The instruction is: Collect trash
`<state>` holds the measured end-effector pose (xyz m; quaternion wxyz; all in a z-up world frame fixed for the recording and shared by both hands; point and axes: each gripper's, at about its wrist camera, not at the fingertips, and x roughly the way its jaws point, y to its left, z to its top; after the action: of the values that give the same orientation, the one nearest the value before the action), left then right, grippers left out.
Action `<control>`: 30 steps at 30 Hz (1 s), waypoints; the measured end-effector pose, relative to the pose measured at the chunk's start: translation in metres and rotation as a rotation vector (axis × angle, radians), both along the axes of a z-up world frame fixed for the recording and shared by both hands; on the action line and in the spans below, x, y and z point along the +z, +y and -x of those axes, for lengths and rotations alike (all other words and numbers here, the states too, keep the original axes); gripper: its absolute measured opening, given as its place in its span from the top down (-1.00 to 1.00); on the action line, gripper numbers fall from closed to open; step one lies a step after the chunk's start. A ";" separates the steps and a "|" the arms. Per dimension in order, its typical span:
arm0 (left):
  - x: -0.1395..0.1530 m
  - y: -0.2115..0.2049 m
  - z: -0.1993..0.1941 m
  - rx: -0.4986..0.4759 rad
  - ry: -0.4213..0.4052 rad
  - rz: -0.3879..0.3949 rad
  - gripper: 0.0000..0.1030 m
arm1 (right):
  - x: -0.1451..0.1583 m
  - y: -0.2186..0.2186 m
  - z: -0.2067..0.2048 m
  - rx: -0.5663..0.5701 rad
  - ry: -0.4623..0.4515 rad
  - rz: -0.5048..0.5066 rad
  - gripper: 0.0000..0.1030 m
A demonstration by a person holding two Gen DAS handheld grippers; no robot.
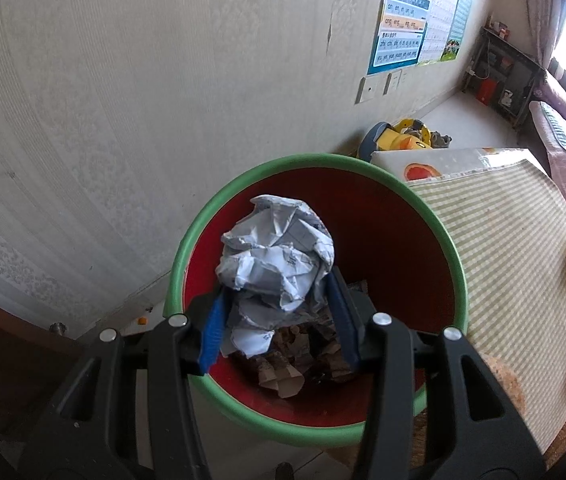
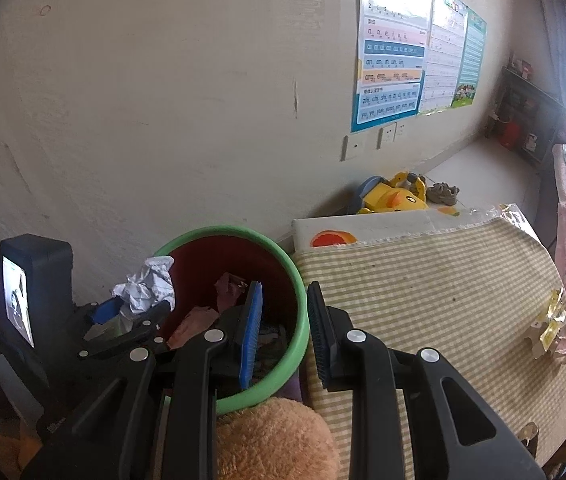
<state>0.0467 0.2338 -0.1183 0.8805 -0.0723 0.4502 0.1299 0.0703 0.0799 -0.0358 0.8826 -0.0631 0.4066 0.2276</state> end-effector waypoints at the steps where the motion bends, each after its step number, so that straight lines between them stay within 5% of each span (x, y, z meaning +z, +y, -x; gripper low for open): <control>1: -0.001 0.001 0.000 0.001 0.002 0.001 0.13 | 0.000 0.001 0.000 0.002 0.000 0.000 0.56; 11: -0.004 0.008 0.000 0.006 0.010 0.024 0.12 | -0.009 -0.026 -0.002 -0.034 0.005 0.023 0.53; 13: -0.003 0.007 0.000 -0.003 0.005 0.020 0.12 | -0.026 -0.065 -0.001 -0.118 0.036 0.071 0.13; 15: -0.003 0.005 0.000 -0.011 0.009 0.014 0.12 | -0.045 -0.114 0.004 -0.238 0.065 0.118 -0.06; 19: -0.005 0.001 0.000 -0.016 0.016 0.016 0.12 | -0.082 -0.224 0.016 -0.481 0.207 0.201 -0.07; 21: -0.004 -0.002 0.000 -0.020 0.016 0.015 0.12 | -0.093 -0.268 0.026 -0.561 0.245 0.226 -0.29; 30: 0.011 -0.023 0.001 -0.055 0.000 -0.002 0.11 | -0.154 -0.335 0.029 -0.579 0.403 0.241 -0.39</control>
<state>0.0460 0.2109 -0.1075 0.8838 -0.0591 0.4518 0.1064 0.0414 -0.2552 -0.1898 0.7989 -0.0028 0.5970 -0.0730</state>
